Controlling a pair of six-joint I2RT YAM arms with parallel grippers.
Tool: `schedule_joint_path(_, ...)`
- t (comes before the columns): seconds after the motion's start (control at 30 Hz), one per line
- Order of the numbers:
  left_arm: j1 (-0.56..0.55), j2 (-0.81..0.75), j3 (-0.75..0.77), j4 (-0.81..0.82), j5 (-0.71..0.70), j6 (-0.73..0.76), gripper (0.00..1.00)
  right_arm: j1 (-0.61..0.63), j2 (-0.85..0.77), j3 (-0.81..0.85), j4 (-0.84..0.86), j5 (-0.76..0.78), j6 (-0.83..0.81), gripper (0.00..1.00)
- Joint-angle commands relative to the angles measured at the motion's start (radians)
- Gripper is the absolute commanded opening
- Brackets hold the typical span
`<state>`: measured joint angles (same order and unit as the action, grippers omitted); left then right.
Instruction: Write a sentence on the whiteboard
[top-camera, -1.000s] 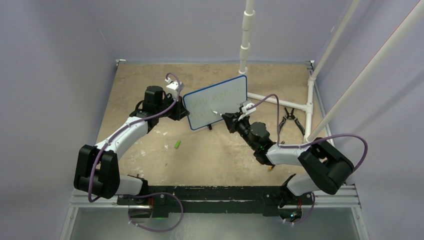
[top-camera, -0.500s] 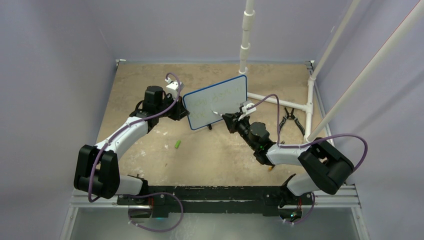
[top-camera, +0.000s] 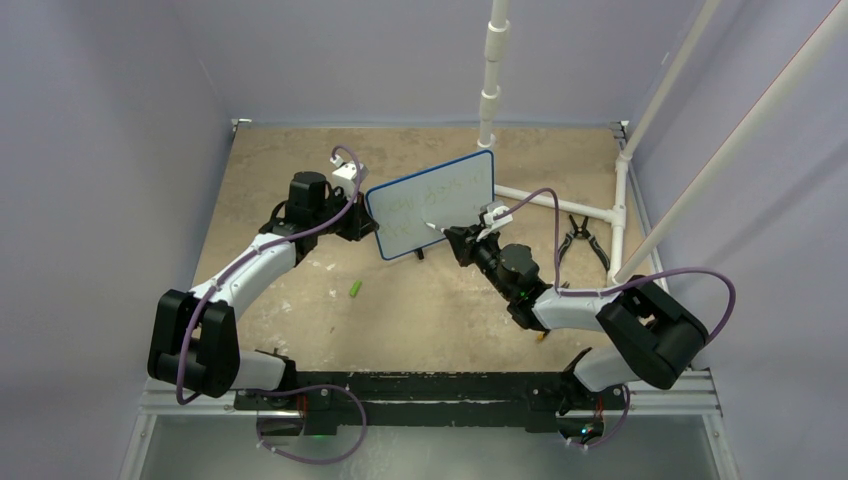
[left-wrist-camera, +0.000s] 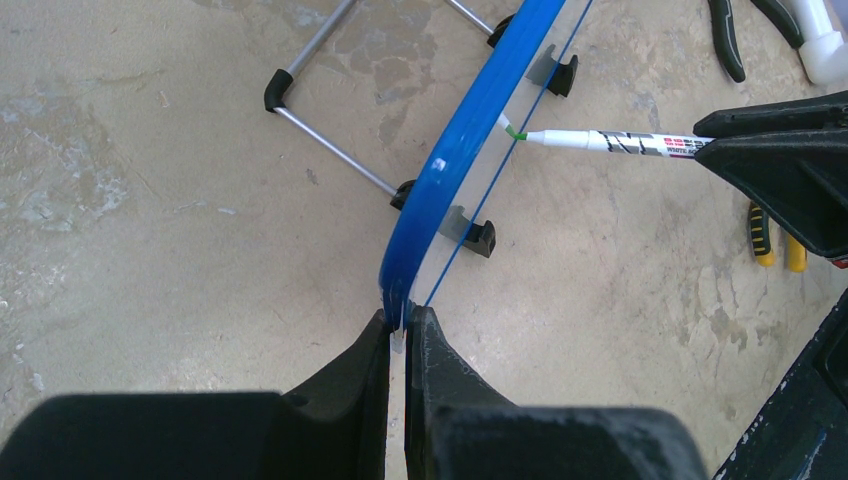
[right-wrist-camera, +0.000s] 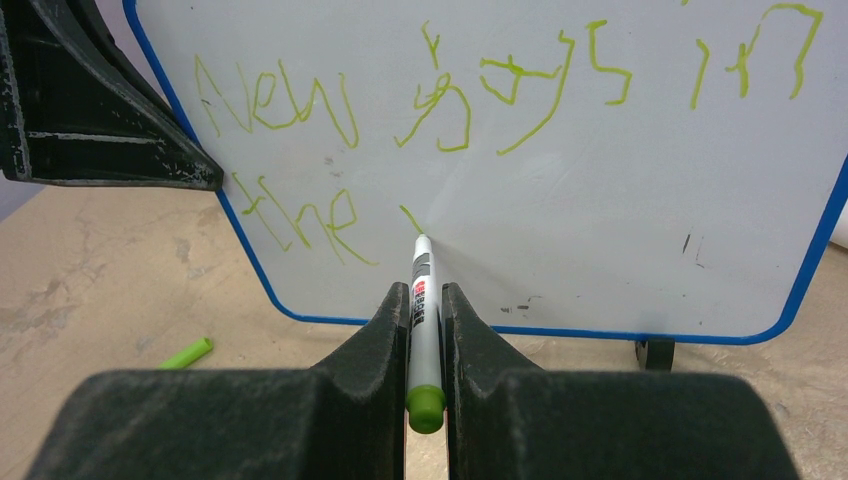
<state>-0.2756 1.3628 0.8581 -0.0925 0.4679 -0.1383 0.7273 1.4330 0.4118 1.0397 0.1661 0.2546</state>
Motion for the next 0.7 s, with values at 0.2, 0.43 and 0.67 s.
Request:
schedule_joint_path(0.2, -0.002, -0.027, 0.026, 0.023, 0.016, -0.006, 0.0, -0.005, -0.04, 0.009, 0.093, 0.058, 0.018, 0.0)
schedule_joint_path(0.43, -0.002, -0.027, 0.028, 0.023, 0.017, -0.006, 0.0, -0.005, -0.036, 0.011, 0.076, 0.088, 0.021, 0.0)
schedule_joint_path(0.67, -0.002, -0.027, 0.027, 0.023, 0.018, -0.006, 0.0, -0.005, -0.016, 0.007, 0.03, 0.109, 0.038, 0.0)
